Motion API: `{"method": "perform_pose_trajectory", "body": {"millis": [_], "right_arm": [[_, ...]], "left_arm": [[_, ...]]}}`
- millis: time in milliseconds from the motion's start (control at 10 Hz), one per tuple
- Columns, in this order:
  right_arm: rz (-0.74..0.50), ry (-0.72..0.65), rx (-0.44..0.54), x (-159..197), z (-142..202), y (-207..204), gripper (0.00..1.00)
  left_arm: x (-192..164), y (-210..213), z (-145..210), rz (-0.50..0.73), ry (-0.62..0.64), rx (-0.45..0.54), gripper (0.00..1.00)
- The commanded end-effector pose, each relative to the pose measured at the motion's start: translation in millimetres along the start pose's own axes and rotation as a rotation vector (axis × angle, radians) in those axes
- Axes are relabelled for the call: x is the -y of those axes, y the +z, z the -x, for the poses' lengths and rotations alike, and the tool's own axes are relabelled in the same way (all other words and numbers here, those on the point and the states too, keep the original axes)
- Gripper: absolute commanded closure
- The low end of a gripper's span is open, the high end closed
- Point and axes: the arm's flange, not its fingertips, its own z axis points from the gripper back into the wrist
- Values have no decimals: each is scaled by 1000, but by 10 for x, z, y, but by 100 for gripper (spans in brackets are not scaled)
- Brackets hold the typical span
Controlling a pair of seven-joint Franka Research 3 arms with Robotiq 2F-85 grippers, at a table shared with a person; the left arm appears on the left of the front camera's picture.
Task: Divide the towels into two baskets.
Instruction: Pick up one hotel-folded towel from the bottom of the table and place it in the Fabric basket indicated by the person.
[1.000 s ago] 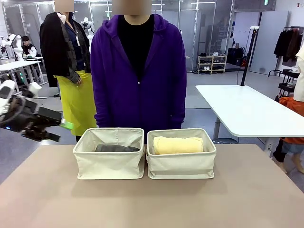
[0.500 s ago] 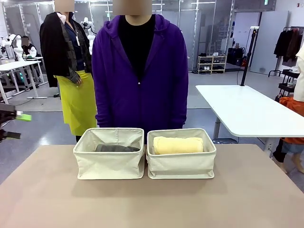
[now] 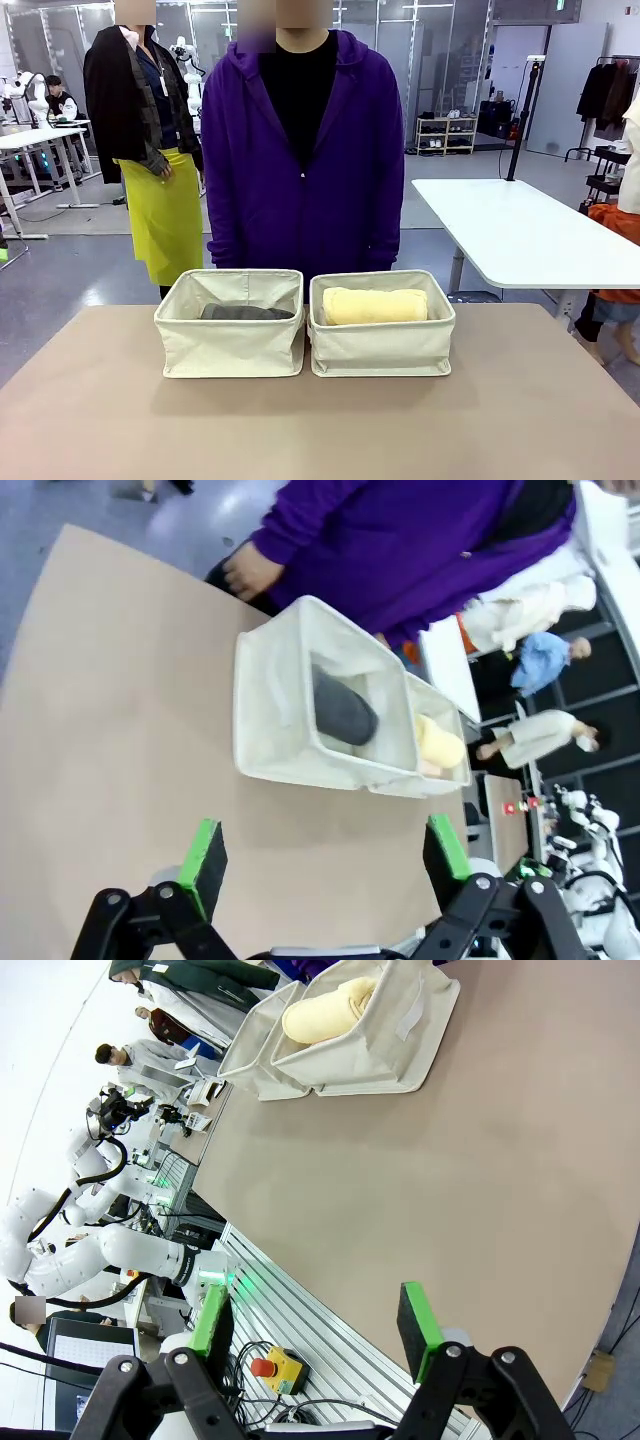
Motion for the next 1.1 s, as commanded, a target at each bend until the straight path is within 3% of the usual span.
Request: {"method": "perform_pose_trajectory", "body": {"millis": [0, 200, 300, 400, 1000], "right_arm": [[-9, 15, 13, -24, 12, 11, 17], [-9, 15, 13, -24, 12, 11, 17], [-9, 15, 13, -24, 12, 11, 17], [-9, 15, 13, -24, 12, 11, 17], [-9, 15, 13, -24, 12, 11, 17]], "left_arm": [[-31, 44, 1430, -161, 74, 60, 0], [-59, 241, 1508, -269, 96, 88, 0], [10, 242, 1443, -274, 38, 158, 0], [-257, 381, -16, -193, 69, 87, 0], [-257, 381, -16, -193, 69, 87, 0]]}}
